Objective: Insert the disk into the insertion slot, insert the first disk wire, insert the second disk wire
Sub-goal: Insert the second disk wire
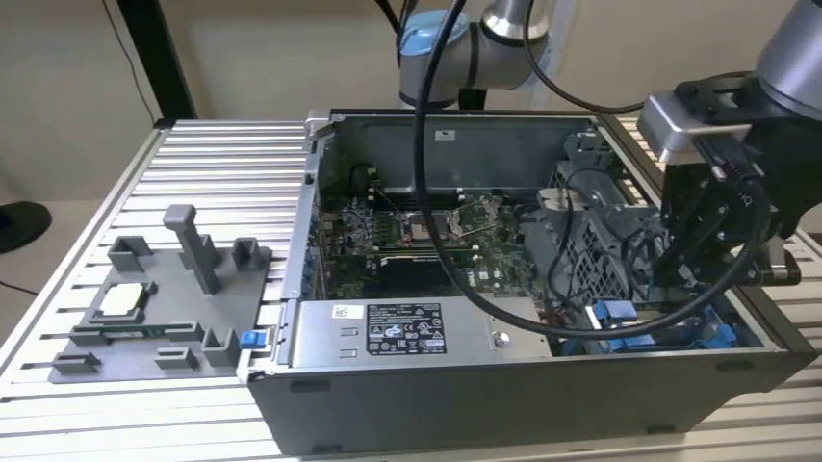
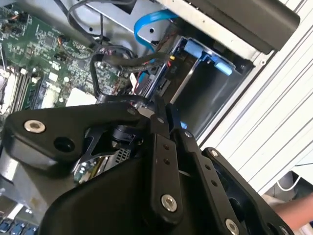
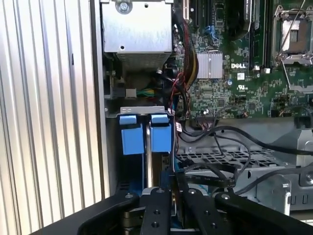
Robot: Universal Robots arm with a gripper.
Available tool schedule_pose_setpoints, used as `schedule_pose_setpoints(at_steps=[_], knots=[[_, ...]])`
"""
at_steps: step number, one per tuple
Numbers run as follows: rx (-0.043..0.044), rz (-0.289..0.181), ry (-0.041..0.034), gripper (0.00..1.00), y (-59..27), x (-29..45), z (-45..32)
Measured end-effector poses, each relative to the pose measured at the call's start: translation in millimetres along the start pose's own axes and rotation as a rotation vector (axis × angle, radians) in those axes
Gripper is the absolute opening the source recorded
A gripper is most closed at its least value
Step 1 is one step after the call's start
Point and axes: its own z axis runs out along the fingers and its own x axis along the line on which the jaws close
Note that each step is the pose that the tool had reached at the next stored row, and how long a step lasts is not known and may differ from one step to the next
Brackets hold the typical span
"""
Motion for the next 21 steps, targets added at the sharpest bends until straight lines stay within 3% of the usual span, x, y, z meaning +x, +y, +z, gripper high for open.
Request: schedule_pose_setpoints(at_steps=[2, 9, 21], knots=[[0.0053, -0.001, -0.0001, 0.00, 0.6, 0.3, 3.3], [0.0381, -0.004, -0.0021, 0.00, 0.8, 0.0, 10.2], [0.0398, -0.006, -0.0021, 0.00, -3.0, 0.4, 17.8]])
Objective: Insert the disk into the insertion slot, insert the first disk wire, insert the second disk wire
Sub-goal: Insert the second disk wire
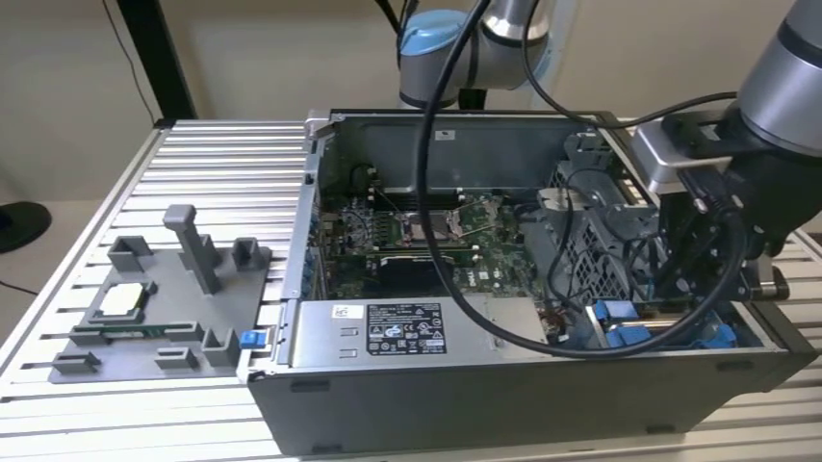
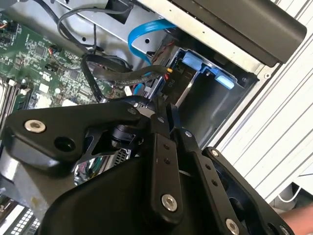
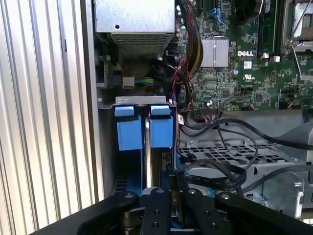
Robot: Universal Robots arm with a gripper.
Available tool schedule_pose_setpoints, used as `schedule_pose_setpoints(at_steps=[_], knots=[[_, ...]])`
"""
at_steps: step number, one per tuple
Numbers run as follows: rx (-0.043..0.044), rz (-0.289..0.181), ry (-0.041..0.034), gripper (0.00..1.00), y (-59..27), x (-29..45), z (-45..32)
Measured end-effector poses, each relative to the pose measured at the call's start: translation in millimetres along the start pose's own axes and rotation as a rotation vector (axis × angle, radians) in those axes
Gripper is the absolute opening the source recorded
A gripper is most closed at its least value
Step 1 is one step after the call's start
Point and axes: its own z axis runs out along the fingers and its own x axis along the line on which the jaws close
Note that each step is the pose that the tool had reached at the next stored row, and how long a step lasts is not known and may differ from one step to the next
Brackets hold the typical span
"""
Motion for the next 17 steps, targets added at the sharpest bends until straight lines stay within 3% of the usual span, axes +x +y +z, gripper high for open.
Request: schedule_pose_setpoints(at_steps=[17], knots=[[0.0033, -0.001, -0.0003, 0.00, -0.6, 0.7, 7.5]])
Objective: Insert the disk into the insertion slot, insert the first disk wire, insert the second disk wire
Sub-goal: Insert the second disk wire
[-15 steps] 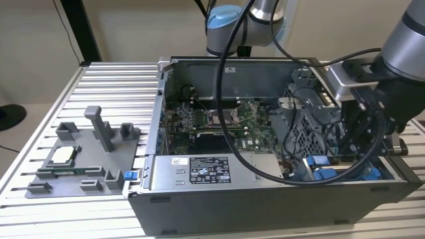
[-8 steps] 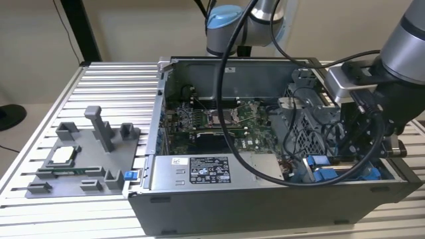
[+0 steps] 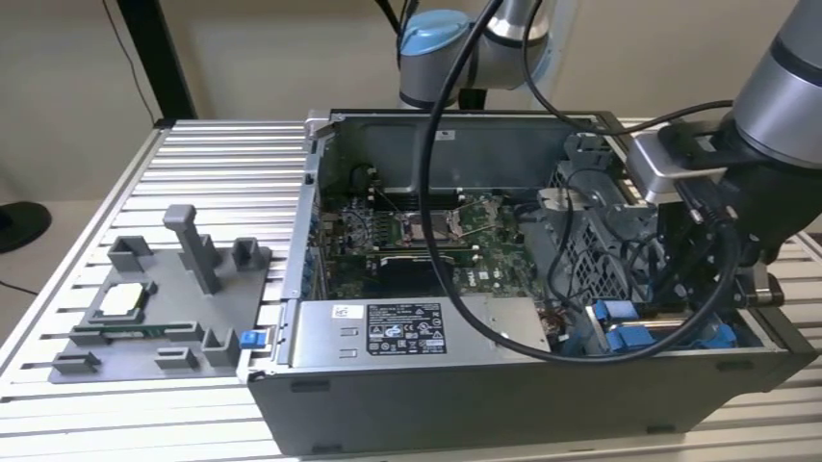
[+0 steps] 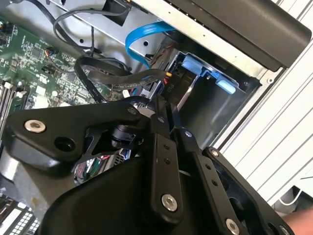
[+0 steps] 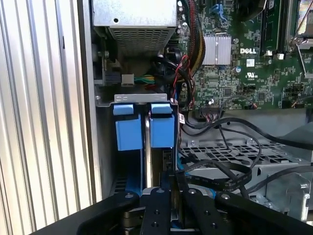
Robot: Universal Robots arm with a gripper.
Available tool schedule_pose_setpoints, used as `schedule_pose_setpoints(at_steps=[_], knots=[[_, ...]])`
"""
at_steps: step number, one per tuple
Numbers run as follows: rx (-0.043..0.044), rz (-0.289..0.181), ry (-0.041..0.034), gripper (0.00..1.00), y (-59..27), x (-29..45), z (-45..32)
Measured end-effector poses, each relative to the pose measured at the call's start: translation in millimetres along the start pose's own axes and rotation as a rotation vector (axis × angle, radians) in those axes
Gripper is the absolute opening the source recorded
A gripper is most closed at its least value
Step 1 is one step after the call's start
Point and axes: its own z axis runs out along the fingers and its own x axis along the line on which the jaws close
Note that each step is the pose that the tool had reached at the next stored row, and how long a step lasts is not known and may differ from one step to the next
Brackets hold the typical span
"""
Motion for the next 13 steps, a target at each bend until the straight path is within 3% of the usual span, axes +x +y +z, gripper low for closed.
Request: schedule_pose_setpoints(at_steps=[13], knots=[[0.0009, 0.000, 0.0000, 0.00, 0.3, 0.2, 3.7]])
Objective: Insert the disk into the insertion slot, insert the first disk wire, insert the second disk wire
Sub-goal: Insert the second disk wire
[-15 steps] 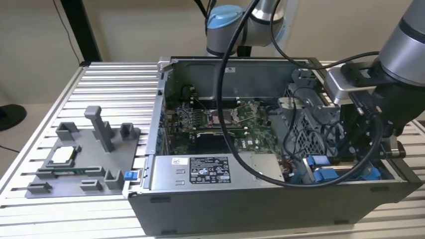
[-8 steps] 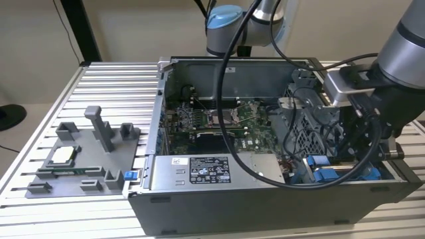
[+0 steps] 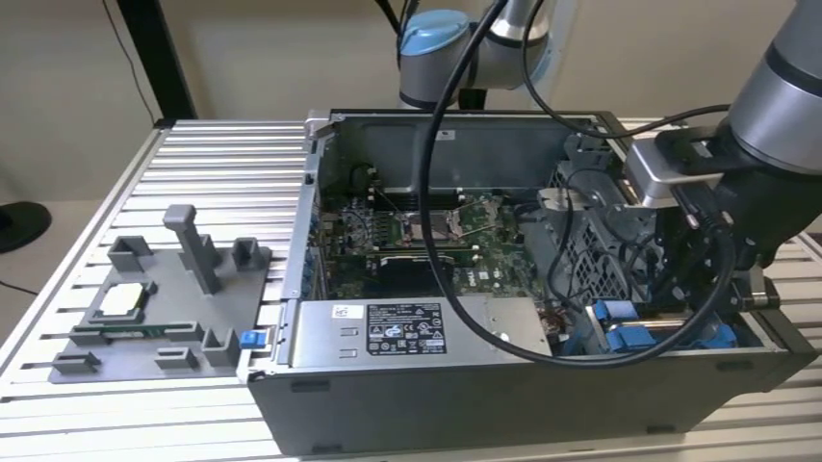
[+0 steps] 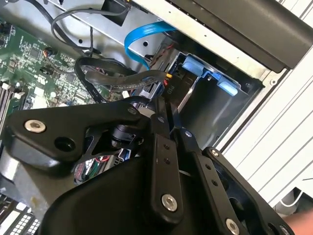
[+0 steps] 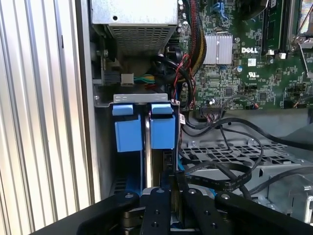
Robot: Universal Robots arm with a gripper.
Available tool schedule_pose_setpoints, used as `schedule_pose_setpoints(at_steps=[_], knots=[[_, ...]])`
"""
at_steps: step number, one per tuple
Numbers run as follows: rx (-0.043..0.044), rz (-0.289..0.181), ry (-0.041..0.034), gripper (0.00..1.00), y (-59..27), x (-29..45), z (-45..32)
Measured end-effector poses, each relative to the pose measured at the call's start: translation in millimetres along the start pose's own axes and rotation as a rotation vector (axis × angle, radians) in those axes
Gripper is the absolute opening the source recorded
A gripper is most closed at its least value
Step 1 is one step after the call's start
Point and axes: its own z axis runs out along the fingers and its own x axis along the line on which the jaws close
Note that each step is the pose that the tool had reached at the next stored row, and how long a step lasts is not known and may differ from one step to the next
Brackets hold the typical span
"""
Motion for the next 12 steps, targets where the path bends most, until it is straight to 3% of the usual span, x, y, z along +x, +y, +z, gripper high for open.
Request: schedule_pose_setpoints(at_steps=[12], knots=[[0.0002, 0.000, -0.0003, 0.00, 0.4, 0.1, 3.9]])
